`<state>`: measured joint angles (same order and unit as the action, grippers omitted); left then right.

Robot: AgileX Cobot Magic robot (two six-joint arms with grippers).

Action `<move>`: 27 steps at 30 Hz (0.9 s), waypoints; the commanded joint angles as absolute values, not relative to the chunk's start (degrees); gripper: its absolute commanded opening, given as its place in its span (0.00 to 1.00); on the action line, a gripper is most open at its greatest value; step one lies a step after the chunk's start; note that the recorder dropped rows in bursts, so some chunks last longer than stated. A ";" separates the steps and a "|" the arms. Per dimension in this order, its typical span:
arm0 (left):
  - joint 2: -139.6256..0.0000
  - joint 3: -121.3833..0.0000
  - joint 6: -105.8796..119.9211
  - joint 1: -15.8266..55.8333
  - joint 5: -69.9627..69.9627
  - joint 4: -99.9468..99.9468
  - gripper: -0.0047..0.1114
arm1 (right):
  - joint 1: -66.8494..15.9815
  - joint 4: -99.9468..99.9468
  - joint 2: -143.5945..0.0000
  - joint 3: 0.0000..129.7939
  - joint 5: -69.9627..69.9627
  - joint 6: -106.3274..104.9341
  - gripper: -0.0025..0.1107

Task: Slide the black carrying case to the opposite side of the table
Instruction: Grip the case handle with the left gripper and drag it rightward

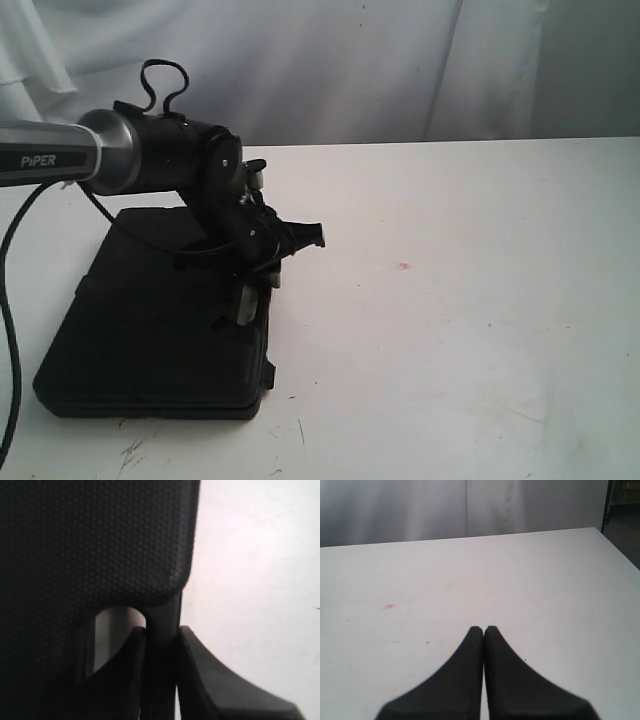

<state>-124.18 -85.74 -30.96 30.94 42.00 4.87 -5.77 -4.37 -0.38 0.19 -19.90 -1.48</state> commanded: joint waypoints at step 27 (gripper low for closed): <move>-131.83 -100.97 -37.44 40.94 37.27 11.17 0.04 | -5.53 -3.80 0.00 0.00 -19.80 -1.59 0.02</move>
